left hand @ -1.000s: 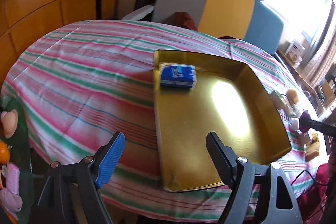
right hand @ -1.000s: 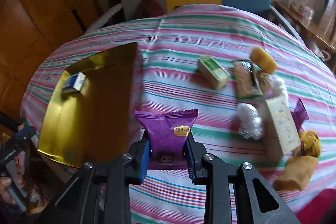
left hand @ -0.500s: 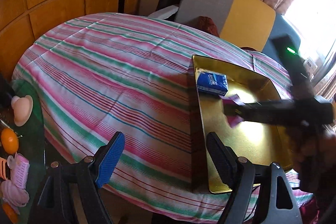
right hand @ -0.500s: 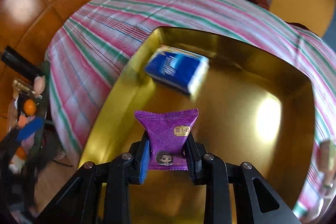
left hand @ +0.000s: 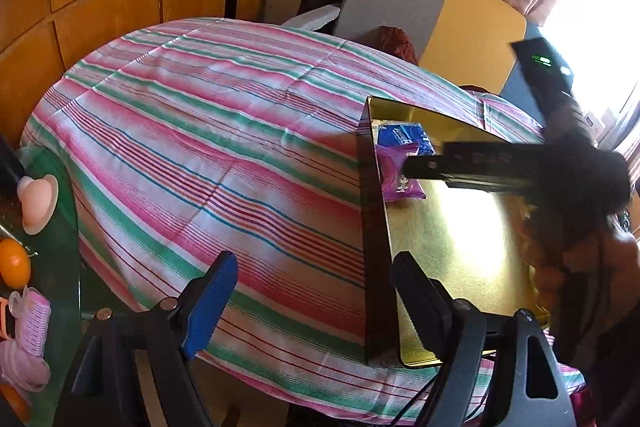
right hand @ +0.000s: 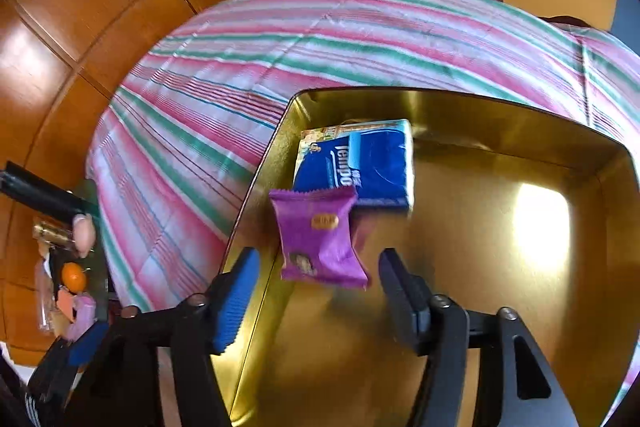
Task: Organize objects
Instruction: 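Carry the purple packet into the tray beside the tissues and release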
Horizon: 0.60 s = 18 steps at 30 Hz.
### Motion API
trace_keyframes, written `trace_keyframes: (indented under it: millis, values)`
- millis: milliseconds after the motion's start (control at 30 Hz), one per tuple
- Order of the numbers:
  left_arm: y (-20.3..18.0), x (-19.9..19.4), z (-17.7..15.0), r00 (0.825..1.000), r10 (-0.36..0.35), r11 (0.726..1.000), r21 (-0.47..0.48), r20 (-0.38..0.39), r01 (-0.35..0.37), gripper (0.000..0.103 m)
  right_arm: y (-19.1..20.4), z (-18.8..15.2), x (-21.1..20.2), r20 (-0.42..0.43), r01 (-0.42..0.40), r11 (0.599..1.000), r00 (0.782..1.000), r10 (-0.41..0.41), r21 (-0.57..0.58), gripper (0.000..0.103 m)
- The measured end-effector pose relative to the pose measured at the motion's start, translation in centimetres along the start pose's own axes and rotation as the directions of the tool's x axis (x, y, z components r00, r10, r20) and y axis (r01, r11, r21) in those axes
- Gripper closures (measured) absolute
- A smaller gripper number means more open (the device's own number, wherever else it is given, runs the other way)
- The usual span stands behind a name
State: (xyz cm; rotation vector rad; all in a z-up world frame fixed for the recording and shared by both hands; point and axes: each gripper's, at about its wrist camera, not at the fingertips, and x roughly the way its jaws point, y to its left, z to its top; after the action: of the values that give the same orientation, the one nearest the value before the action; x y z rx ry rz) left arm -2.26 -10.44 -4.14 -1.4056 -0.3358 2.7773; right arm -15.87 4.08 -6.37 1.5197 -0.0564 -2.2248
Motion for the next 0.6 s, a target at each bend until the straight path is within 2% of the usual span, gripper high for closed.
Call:
trace_keyframes:
  millis: [300,600]
  values:
    - [-2.1,-1.7,0.0,0.999,0.009,0.998,0.069,0.049,-0.012,0.022,-0.8,-4.4,-5.4,0.079,0.033,0.999,0.996,-0.030,-0.035,0.022]
    - [-4.5,-3.0,-0.3,0.997,0.012,0.989,0.146,0.080,-0.024,0.022,-3.3,-8.6,-10.2,0.151,0.072,0.997,0.986,-0.068,-0.018,0.018]
